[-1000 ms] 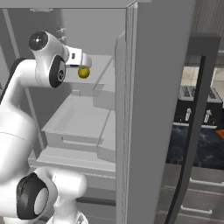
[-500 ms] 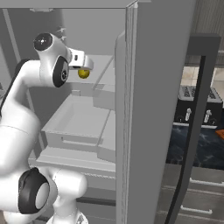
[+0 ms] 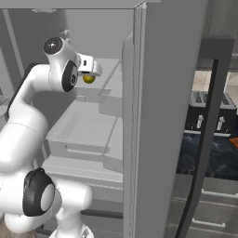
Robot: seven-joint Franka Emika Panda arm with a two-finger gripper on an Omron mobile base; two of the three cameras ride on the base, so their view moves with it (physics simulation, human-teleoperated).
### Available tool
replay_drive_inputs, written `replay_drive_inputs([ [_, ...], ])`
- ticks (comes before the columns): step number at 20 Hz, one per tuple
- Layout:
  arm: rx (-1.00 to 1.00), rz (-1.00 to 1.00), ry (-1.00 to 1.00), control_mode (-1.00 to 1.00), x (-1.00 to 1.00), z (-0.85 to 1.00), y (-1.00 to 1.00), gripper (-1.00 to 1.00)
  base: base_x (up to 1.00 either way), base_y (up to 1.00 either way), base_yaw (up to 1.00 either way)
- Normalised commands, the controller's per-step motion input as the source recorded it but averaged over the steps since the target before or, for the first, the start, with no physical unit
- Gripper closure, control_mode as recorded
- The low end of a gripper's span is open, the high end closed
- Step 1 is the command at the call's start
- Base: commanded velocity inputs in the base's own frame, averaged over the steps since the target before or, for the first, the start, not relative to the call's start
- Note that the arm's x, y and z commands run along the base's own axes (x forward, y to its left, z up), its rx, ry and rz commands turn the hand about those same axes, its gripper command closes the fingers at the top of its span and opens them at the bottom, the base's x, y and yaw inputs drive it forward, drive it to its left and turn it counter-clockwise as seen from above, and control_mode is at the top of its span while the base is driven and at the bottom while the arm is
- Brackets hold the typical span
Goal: Retrieve a lemon from the fridge and place it on the cutting board with the fish.
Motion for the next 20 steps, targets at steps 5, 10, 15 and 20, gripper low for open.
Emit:
replay_drive_inputs([
  [5,0.0,0.0,0.0,-1.0,0.09,0.0,0.0,-1.0,0.0,0.0,0.0],
  [10,0.0,0.0,0.02,-1.0,0.01,-0.05,0.0,-1.0,0.0,0.0,0.0],
  [15,-0.01,0.0,0.01,-1.0,0.14,-0.09,0.0,-1.0,0.0,0.0,0.0],
  [20,-0.01,0.0,0.0,-1.0,0.1,-0.07,0.0,-1.0,0.0,0.0,0.0],
])
